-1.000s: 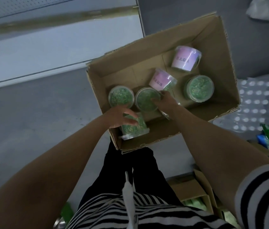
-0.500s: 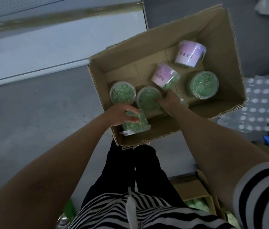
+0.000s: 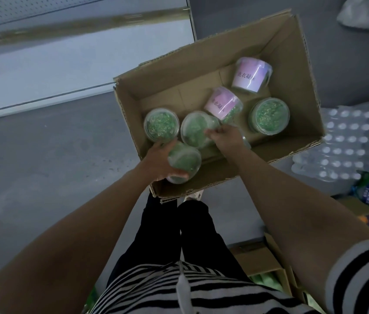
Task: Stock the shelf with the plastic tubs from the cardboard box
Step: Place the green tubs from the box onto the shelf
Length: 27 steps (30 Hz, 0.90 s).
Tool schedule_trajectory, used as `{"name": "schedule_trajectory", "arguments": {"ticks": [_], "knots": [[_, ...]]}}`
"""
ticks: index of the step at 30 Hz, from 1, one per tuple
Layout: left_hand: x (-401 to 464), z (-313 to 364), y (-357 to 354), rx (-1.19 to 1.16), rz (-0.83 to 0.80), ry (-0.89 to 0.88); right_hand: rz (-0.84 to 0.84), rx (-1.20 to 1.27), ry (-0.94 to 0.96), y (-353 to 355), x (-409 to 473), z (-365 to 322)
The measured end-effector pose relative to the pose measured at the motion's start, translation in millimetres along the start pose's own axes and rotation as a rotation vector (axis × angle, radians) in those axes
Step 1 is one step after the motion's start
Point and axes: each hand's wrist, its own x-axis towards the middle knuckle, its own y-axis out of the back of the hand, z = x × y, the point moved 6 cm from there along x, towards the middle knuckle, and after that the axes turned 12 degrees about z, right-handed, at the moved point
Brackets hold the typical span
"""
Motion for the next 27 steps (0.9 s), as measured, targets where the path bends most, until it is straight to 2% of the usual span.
{"name": "schedule_trajectory", "arguments": {"ticks": [2, 4, 6, 10, 14, 17, 21, 27], "knots": [[3.8, -1.6, 1.9, 0.069, 0.008, 0.03, 0.016, 0.118, -0.061, 4.0, 0.1, 2.7], [5.7, 0.4, 0.3, 0.123, -0.011, 0.039, 0.017, 0.126, -0.075, 8.6, -0.3, 5.5], [7.3, 0.8, -1.6, 0.088, -0.036, 0.057, 0.007, 0.131, -0.079, 11.6, -2.4, 6.8], [6.5, 1.2, 2.2, -0.005, -0.05, 0.079, -0.032, 0.326, -0.174, 16.2, -9.3, 12.1], [1.0, -4.4, 8.9, -0.109, 0.044, 0.173, -0.019, 0.391, -0.227, 28.5, -18.8, 13.1], [-9.4, -3.3, 15.5, -0.169, 0.132, 0.176, 0.037, 0.406, -0.234, 46.5, -26.7, 7.2], [-30.3, 0.4, 32.7, -0.384, 0.239, 0.222, 0.051, 0.59, -0.27, 74.9, -39.3, -6.8], [-68.6, 20.4, 91.2, -0.842, 0.265, 0.244, 0.039, 0.769, -0.171, 122.1, -69.4, -75.7]]}}
